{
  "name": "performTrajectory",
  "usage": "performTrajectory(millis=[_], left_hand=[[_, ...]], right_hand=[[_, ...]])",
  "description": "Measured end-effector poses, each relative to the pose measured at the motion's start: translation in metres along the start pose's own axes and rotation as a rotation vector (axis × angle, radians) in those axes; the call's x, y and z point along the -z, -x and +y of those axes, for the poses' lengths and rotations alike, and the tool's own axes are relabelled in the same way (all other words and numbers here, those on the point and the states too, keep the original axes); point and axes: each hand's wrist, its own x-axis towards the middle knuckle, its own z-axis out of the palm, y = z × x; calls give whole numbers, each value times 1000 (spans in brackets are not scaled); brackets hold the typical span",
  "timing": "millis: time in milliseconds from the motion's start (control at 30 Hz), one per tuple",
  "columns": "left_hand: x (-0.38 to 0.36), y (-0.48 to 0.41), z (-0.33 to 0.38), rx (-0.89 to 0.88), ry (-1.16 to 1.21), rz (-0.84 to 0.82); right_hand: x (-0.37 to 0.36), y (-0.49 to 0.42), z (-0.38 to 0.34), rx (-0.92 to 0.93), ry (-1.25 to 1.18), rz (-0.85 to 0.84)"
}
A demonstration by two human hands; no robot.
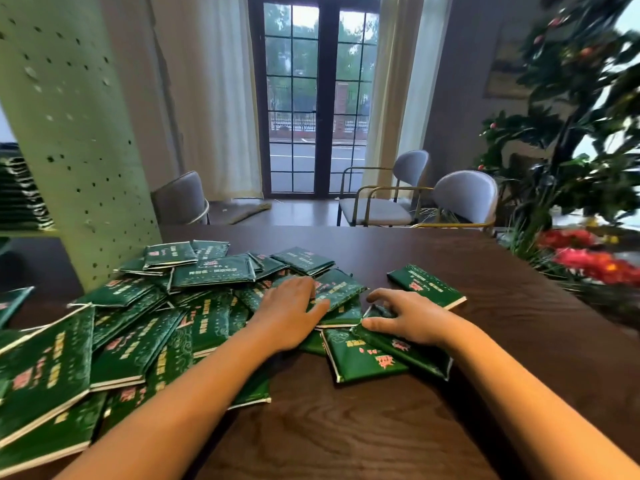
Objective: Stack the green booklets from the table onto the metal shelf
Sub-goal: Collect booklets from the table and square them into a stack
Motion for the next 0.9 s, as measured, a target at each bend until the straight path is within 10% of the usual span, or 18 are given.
performTrajectory(millis=[500,767,900], left_hand=[[-14,7,-18,223,351,186],[-11,19,-6,105,651,271],[-9,25,4,124,890,245]], right_hand=[[-14,-4,15,73,-271,451],[-4,5,9,50,-822,748],[-4,8,-1,14,-1213,640]])
